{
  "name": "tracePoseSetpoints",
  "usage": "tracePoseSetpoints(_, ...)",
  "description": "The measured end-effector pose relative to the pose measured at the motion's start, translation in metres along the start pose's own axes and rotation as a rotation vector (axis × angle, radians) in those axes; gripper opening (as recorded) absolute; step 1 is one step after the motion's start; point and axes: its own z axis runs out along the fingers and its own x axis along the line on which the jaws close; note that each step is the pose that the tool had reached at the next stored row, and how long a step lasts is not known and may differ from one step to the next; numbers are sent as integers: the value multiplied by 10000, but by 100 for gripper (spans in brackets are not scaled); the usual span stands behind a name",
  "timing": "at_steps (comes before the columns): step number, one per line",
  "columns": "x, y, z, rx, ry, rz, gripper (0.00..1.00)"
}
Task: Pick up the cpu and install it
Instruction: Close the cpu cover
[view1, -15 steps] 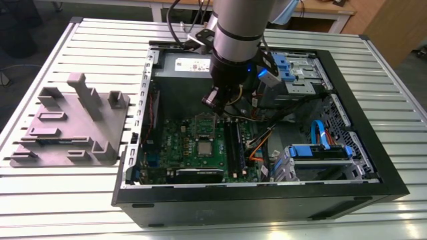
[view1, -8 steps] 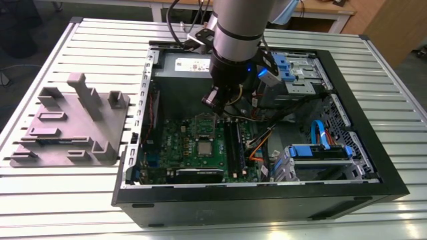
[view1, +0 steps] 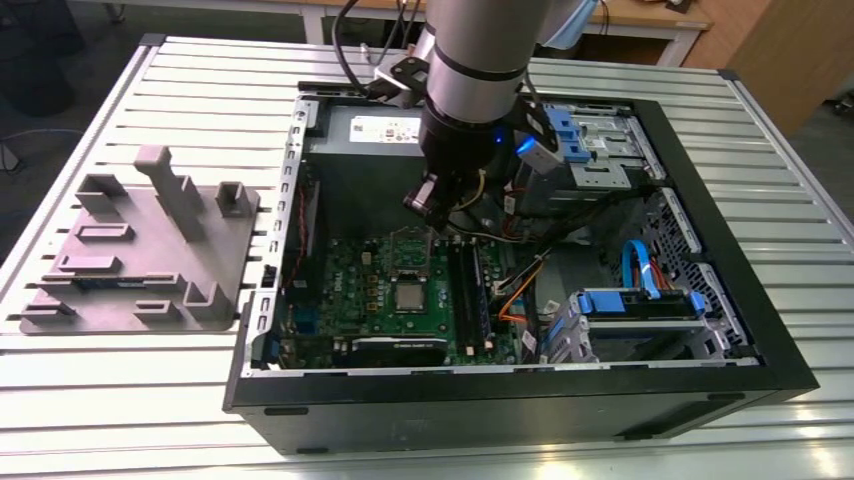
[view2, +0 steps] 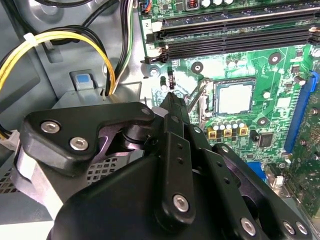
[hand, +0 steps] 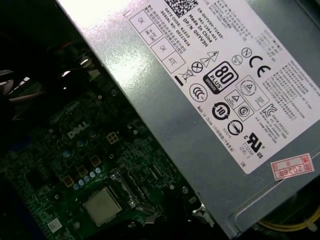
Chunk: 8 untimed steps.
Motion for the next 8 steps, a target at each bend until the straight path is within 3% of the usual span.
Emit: tracePoseSetpoints(8,14,-9,-22,0,-1,-1,10)
